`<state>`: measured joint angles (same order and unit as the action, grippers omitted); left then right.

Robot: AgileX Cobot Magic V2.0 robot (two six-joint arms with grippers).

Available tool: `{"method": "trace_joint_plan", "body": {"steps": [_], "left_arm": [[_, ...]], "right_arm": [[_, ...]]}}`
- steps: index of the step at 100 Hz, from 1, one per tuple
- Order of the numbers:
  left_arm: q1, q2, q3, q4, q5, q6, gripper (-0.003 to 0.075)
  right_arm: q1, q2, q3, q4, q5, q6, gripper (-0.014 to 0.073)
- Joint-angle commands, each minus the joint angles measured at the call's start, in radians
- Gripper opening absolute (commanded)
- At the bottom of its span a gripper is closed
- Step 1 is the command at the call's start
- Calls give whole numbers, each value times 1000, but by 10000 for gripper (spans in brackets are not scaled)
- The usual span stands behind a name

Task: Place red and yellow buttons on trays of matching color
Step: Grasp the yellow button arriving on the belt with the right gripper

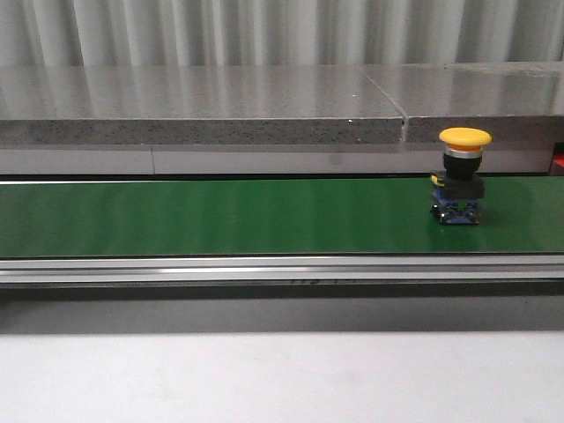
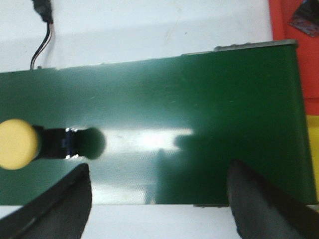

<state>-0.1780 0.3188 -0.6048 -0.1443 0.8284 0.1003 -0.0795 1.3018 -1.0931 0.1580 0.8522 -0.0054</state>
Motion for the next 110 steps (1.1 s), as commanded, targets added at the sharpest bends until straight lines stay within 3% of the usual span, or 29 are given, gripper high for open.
{"method": "trace_joint_plan", "body": {"steps": [1, 32, 98, 110], "left_arm": [[-9, 10, -26, -16, -68, 2, -20], [-9, 10, -26, -16, -68, 2, -20], [-9, 10, -26, -16, -68, 2, -20], [-9, 10, -26, -16, -68, 2, -20]], "right_arm": [[34, -37, -22, 2, 3, -11, 563], [166, -25, -22, 2, 116, -32, 563], [181, 220, -67, 3, -74, -32, 561], [181, 227, -73, -6, -86, -32, 494]]}}
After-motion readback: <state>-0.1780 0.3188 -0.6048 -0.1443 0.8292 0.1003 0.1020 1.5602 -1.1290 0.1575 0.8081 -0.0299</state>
